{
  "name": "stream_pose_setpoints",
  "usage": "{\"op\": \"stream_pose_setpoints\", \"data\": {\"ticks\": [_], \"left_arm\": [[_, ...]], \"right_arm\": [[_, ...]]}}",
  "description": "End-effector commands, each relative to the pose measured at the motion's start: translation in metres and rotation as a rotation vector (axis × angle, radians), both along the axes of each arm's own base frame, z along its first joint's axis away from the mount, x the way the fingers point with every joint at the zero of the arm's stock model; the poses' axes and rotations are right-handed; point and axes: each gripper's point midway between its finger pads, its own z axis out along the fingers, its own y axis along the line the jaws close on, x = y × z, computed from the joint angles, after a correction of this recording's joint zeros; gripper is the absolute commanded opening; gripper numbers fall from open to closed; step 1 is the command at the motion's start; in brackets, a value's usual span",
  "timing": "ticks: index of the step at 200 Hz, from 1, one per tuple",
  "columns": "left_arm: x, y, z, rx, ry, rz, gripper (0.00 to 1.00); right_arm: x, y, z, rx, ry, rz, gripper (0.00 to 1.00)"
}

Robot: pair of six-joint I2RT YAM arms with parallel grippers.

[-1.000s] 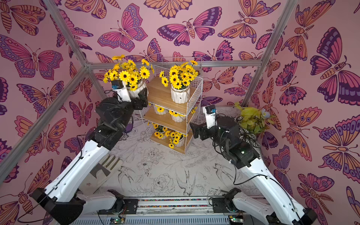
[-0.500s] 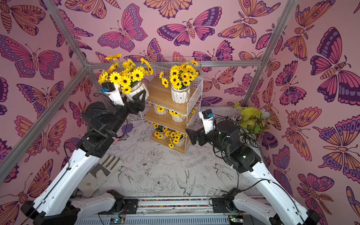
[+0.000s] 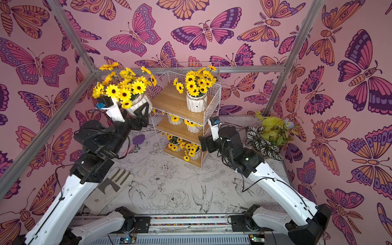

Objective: Take the sunflower pots off the shelves
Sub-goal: Adjust the shelf at the center of the board.

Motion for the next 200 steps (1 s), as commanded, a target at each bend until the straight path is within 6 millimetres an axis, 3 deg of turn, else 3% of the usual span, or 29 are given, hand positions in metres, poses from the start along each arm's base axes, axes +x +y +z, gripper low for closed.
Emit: {"op": "stream_pose_setpoints", "data": {"ticks": [1, 90, 162, 200], "left_arm": [[-0.012, 0.024, 0.022, -0.023, -0.09, 0.085, 0.63], [-0.008, 0.074, -0.01, -0.048, -0.042, 0.264, 0.63], [0.012, 0.094, -0.057, -0.079, 0.046, 0.33, 0.62], [0.03, 0.094, -0.091, -0.082, 0.116, 0.337, 0.62]], "right_arm": [[0.009, -0.01, 0.025, 0.009, -0.083, -0.079, 0.99], [0.026, -0.034, 0.022, -0.109, -0.112, -0.194, 0.99], [0.044, -0.067, 0.009, -0.1, -0.044, -0.244, 0.99], [0.054, -0.082, 0.002, -0.073, -0.016, -0.278, 0.99]]}}
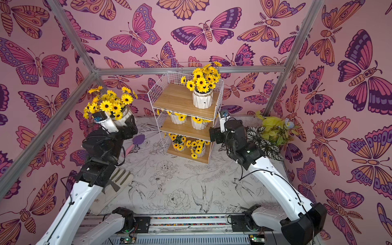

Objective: Take the sunflower pots off the shelves
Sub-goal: Adjust the shelf at the center of the board.

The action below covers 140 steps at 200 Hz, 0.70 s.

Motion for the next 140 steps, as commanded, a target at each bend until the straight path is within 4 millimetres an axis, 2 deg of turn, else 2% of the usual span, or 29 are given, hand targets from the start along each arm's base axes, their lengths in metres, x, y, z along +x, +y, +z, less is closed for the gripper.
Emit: {"op": "stream_pose_setpoints", "data": {"ticks": [1, 59, 140], "left_arm": [[0.005, 0.001, 0.01, -0.052, -0.072, 0.003, 0.62], [0.034, 0.005, -0.065, -0.051, 0.046, 0.071, 0.6], [0.068, 0.0, -0.147, -0.029, 0.115, 0.092, 0.6]], "right_arm": [[0.009, -0.02, -0.002, 0.006, 0.02, -0.071, 0.99], [0.028, -0.043, -0.007, 0.059, 0.053, -0.133, 0.99], [0.039, -0.056, -0.006, 0.1, 0.068, -0.167, 0.99]]}}
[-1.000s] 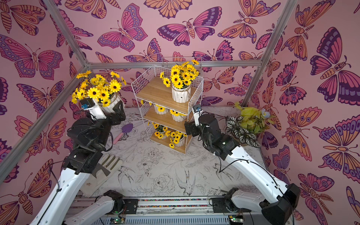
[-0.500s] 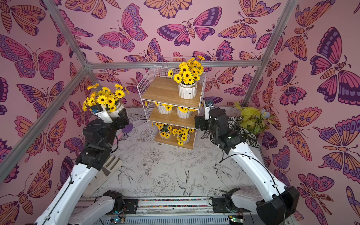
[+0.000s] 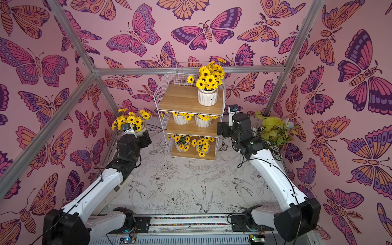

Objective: Take the sunflower pots off the shelves
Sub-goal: Adjust the shelf at the center of the board, then place the sunflower pot at the center of the board.

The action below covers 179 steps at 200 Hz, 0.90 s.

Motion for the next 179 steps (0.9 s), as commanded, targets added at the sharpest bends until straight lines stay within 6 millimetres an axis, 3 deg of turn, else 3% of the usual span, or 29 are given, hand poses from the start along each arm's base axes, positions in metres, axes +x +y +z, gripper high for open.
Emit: {"op": "stream_pose_setpoints", "data": {"ticks": [1, 33, 37, 58, 110, 179], "left_arm": [[0.01, 0.004, 0.023, -0.041, -0.153, 0.033, 0.6], [0.023, 0.0, -0.002, -0.06, -0.102, 0.033, 0.6], [0.029, -0.001, -0.018, -0.052, -0.066, 0.034, 0.6], [0.038, -0.001, -0.034, -0.043, -0.043, 0.049, 0.6], [0.059, 0.0, -0.06, -0.03, 0.015, 0.072, 0.61], [0.07, 0.007, -0.09, 0.002, 0.097, 0.122, 0.62]], "right_arm": [[0.005, -0.018, 0.007, 0.014, -0.001, -0.073, 0.99], [0.008, -0.019, 0.005, 0.018, 0.007, -0.078, 0.99], [0.008, -0.019, 0.005, 0.018, 0.007, -0.078, 0.99], [0.009, -0.018, 0.005, 0.026, 0.008, -0.072, 0.99], [0.01, -0.019, 0.006, 0.026, 0.013, -0.073, 0.99], [0.005, -0.012, 0.007, 0.076, 0.015, -0.041, 0.99]]}}
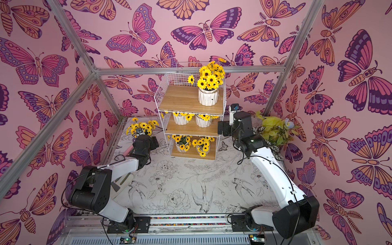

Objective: Take the sunflower pots off the shelves
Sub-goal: Place the sunflower pot at the center of the board.

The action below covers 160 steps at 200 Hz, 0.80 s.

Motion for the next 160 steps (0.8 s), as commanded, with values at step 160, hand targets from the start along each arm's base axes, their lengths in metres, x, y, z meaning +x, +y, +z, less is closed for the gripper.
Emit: {"op": "stream_pose_setpoints", "data": {"ticks": [160], "left_arm": [[-0.005, 0.01, -0.018, -0.02, -0.001, 0.073, 0.68]], "right_arm": [[-0.005, -0.002, 0.014, 0.12, -0.045, -0.004, 0.99]]}}
